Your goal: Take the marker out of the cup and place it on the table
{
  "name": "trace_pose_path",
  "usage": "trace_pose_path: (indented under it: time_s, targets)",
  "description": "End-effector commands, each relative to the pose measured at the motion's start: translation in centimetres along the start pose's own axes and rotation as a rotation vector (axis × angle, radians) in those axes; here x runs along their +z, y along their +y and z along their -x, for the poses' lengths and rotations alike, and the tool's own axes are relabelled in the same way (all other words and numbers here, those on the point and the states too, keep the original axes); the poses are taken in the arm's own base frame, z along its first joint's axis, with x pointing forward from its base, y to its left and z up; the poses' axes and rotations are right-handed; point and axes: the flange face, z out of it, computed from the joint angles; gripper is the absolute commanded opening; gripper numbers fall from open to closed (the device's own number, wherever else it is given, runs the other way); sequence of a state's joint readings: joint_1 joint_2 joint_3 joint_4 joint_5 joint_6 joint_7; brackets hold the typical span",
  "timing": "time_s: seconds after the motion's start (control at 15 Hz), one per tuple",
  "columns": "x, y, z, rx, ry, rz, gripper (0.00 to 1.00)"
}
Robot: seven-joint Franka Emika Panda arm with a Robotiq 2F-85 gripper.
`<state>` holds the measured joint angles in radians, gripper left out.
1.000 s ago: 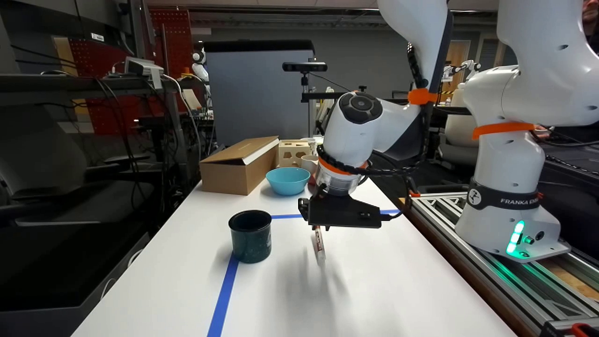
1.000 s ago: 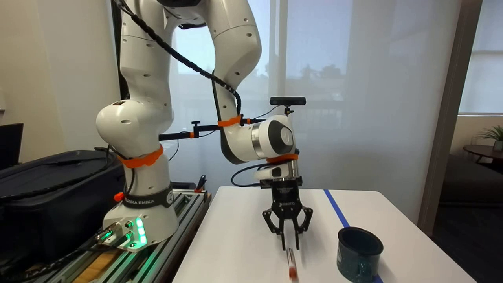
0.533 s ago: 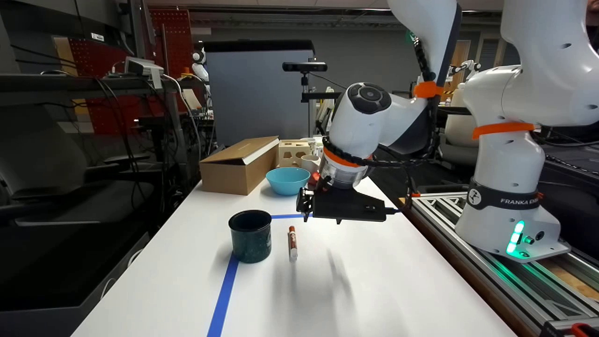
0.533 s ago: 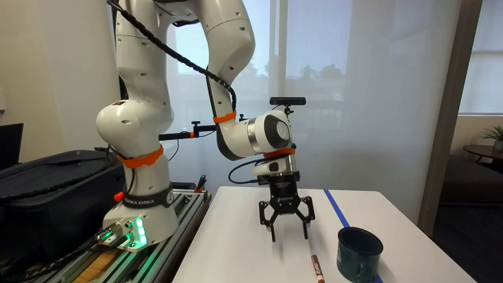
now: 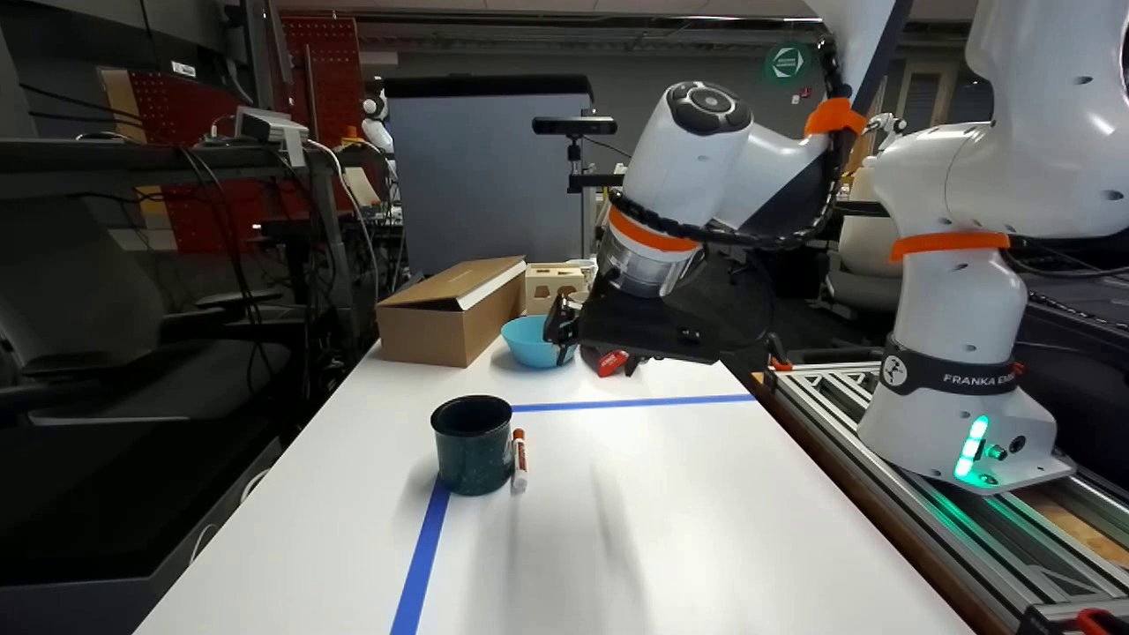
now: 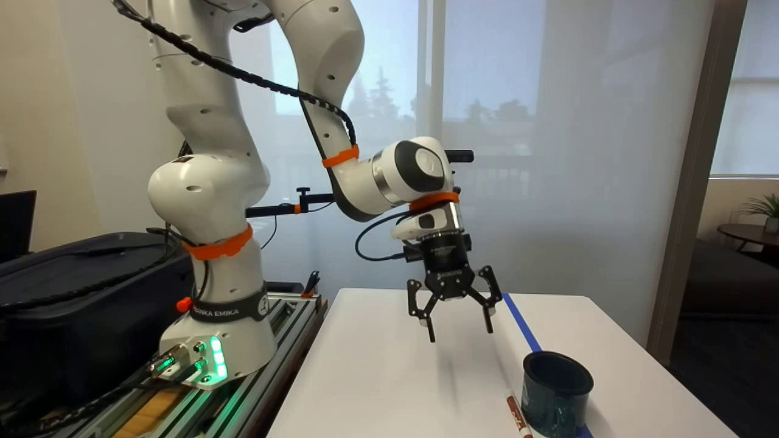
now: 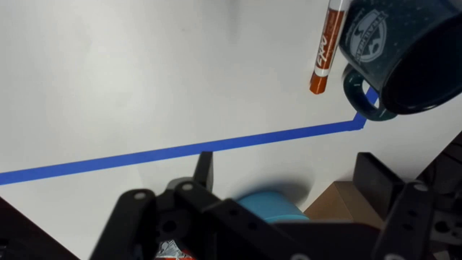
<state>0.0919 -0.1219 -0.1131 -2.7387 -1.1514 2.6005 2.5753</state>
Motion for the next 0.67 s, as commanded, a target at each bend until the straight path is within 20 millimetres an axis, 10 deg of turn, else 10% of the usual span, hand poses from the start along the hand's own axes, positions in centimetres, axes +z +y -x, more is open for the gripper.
trace_pose_path:
  time_s: [0.0, 0.6]
  targets:
    - [-0.8, -0.2, -0.6, -0.004, 0.004, 0.008, 1.0]
    - [-2.7, -0.2, -2.0, -0.018, 0.012, -0.001, 1.0]
